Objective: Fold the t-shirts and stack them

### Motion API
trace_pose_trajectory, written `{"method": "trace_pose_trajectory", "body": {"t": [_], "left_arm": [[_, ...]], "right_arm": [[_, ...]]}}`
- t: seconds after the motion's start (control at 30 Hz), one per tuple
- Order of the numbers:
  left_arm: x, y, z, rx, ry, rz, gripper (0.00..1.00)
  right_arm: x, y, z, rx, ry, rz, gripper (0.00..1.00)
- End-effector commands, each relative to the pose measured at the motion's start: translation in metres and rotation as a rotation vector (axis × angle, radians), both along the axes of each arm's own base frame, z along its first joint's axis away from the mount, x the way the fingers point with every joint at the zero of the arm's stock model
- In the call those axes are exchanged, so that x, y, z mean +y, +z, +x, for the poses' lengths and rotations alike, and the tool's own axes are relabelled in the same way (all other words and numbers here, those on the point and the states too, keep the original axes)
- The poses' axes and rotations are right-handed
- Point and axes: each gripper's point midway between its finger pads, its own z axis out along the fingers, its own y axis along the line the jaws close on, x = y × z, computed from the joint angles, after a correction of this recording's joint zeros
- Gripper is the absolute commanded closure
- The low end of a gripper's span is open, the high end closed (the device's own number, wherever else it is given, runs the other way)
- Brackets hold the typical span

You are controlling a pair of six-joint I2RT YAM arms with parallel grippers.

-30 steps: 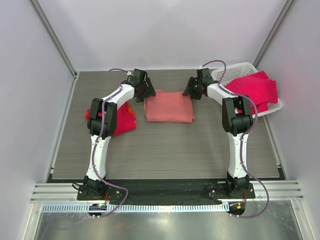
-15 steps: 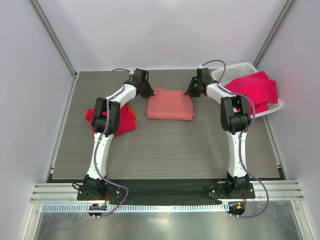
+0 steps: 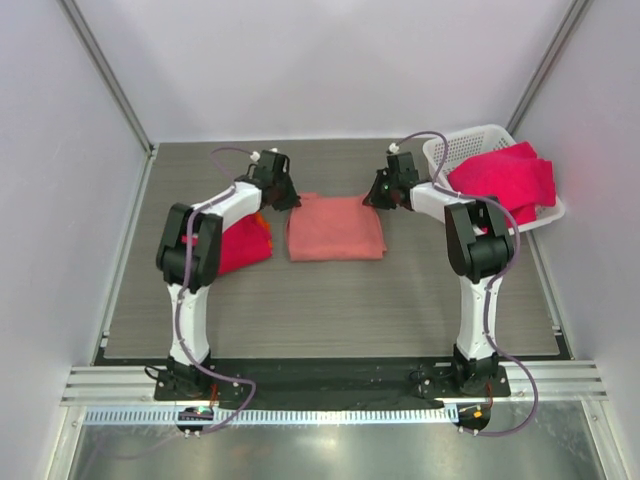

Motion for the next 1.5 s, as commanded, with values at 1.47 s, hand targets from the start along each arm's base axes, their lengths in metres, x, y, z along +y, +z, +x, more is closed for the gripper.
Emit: {"method": "trace_pose_trajectory", "body": {"t": [1.47], "left_arm": [[0.276, 0.175, -0.206, -0.043, 0.637, 0.118, 1.00]], "right_arm": [[0.254, 0.238, -0.116, -0.366, 0.510, 0.218, 0.99]]}}
